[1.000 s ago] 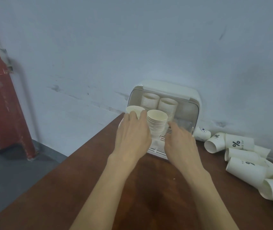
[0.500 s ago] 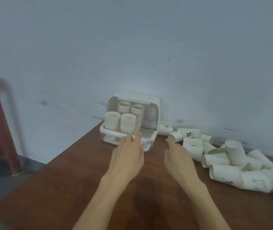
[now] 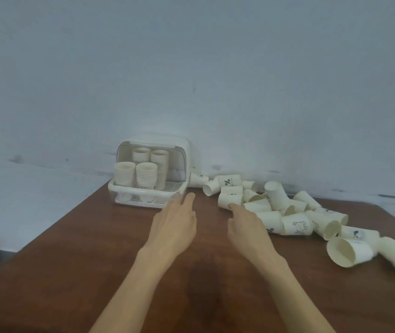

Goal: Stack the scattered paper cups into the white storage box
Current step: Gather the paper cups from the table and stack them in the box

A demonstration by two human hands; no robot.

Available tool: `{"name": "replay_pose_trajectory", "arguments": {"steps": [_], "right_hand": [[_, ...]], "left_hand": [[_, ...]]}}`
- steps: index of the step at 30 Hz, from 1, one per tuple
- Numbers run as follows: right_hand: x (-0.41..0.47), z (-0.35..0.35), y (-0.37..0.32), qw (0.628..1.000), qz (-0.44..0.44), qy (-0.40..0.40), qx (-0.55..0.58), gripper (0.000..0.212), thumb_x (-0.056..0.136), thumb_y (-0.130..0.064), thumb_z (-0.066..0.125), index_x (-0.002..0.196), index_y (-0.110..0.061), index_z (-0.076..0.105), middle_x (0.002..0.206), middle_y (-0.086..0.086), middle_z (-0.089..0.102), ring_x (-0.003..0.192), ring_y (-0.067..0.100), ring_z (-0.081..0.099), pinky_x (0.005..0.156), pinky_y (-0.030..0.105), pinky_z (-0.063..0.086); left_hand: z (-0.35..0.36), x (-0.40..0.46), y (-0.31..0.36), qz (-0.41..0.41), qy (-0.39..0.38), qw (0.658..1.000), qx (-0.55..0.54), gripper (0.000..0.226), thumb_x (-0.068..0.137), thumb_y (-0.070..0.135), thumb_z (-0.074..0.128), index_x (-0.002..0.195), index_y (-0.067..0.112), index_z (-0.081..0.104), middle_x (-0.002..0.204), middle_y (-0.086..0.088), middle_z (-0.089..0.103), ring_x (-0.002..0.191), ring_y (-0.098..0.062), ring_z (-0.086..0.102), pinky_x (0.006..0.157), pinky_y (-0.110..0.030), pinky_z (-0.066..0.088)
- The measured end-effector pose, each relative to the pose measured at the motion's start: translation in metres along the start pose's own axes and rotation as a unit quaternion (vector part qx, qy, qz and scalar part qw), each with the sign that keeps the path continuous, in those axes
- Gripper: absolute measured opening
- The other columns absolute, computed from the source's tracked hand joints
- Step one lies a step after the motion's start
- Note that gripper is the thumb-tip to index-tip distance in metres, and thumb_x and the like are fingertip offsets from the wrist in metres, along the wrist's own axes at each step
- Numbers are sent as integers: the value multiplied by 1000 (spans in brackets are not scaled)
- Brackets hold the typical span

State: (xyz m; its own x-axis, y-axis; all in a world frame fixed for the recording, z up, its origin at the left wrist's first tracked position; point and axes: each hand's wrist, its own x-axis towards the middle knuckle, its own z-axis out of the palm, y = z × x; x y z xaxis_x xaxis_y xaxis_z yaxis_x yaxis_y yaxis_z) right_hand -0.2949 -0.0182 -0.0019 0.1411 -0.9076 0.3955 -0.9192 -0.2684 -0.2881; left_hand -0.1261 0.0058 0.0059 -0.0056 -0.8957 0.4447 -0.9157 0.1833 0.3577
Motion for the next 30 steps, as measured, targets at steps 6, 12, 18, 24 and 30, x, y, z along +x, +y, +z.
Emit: {"name": "replay_pose_trajectory", "arguments": {"steps": [6, 12, 18, 24, 30], "right_hand": [[-31, -20, 60, 998, 60, -17, -31, 33, 92, -10, 38, 124, -14, 49, 106, 8, 60, 98, 28, 56, 76, 38, 43], [-60, -40, 128, 988, 108, -33, -108, 35, 94, -12, 38, 128, -12, 47, 112, 9, 60, 104, 28, 55, 85, 40, 44], [-75, -45, 186, 966, 157, -25, -205, 13, 89, -8, 39, 97, -17, 45, 104, 4, 47, 96, 30, 57, 69, 34, 34], [-72, -34, 232, 925, 211, -72, -309, 33, 90, -11, 40, 120, -19, 52, 114, 6, 60, 108, 28, 55, 82, 37, 38], [-68, -28, 244, 914, 221, -96, -326, 31, 89, -12, 47, 118, -16, 51, 115, 2, 62, 111, 26, 54, 83, 34, 38]], "left_hand": [[28, -3, 47, 51, -24, 998, -9, 38, 100, 28, 36, 137, 25, 35, 115, 0, 51, 106, -26, 55, 76, -39, 43], [66, -6, 103, 108, -63, 992, -35, 36, 99, 27, 36, 135, 27, 36, 103, 2, 50, 97, -26, 56, 74, -39, 46], [94, -7, 138, 140, -106, 984, -25, 35, 100, 26, 34, 135, 24, 36, 113, 0, 53, 102, -25, 57, 81, -41, 48], [114, -7, 152, 155, -131, 979, -6, 37, 99, 25, 35, 136, 25, 36, 122, 2, 53, 107, -26, 57, 84, -41, 49], [122, -5, 157, 164, -133, 977, 8, 36, 98, 23, 36, 134, 27, 35, 117, 2, 54, 105, -26, 57, 80, -41, 48]]}}
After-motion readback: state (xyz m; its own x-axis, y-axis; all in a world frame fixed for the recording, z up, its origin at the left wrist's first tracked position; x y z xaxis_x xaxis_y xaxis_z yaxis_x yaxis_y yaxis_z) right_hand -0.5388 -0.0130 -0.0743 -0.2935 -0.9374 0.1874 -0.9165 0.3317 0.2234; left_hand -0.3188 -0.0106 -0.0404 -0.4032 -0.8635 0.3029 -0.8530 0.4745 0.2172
